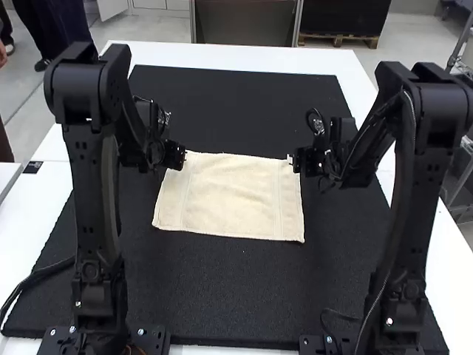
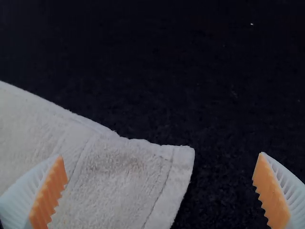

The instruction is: Fold the towel.

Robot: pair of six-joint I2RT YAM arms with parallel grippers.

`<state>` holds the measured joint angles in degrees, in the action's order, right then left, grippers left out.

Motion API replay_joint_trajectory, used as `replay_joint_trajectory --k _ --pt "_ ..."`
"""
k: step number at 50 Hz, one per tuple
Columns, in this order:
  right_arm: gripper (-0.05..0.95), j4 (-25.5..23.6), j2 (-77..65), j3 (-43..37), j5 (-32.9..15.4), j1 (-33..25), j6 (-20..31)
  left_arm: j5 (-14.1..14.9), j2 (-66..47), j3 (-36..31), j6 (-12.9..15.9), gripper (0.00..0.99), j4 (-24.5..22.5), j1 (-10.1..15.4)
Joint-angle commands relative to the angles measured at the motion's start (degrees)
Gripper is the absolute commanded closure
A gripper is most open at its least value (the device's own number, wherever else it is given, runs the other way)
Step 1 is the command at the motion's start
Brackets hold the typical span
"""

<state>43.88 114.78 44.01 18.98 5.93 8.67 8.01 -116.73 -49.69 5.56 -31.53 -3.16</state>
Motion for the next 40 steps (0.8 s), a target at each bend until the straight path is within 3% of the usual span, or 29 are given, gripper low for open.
replay_joint_trajectory --k 1,15,40 --pt "0.00 0.51 1.06 1.87 0.79 1.01 -0.05 0.87 -0.34 -1.81 0.68 0.038 -0.64 -0.62" --pt "0.00 0.42 3.34 3.45 0.70 1.45 -0.23 2.89 -1.22 -2.78 0.68 0.039 -0.64 -0.53" --pt "0.00 0.42 7.83 6.70 0.53 1.54 -0.49 3.59 -3.07 -3.92 0.68 0.039 -1.25 -0.45"
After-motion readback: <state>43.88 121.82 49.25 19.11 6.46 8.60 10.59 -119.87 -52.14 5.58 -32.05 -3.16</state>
